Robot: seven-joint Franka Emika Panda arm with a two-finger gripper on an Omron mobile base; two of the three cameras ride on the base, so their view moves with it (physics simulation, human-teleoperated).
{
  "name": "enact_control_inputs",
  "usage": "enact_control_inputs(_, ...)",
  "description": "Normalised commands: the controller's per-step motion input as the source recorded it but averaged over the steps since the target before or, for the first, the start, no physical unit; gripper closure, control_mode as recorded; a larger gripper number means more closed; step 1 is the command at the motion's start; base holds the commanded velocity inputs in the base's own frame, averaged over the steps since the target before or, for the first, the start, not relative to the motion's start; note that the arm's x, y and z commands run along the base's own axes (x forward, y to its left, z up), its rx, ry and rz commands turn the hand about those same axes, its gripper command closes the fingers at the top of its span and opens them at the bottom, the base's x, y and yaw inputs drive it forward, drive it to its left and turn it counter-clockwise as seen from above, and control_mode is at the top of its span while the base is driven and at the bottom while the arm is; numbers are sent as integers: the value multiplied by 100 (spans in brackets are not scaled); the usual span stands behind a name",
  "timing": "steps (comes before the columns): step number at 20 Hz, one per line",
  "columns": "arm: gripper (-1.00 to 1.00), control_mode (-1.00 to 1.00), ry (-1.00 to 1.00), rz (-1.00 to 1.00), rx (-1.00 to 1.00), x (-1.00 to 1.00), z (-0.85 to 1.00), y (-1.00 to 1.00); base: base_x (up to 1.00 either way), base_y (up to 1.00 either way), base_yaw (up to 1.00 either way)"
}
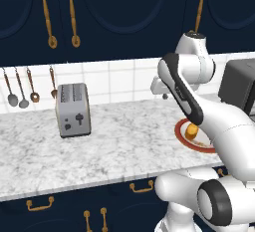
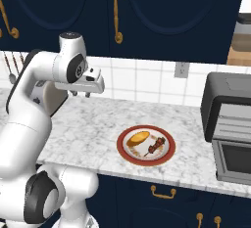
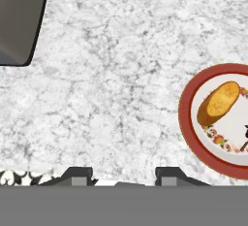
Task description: Pick up the kebab skewer and baguette bread, and place them inside the toaster oven. Close the toaster oven door and start by setting the timer.
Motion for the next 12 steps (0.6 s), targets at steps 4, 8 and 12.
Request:
enact_control_inputs(4, -100, 100, 0, 0, 0, 0, 0, 0, 0, 0, 0)
enact_control_inputs(8, -100, 100, 0, 0, 0, 0, 0, 0, 0, 0, 0)
enact_control_inputs(12, -100, 100, 0, 0, 0, 0, 0, 0, 0, 0, 0)
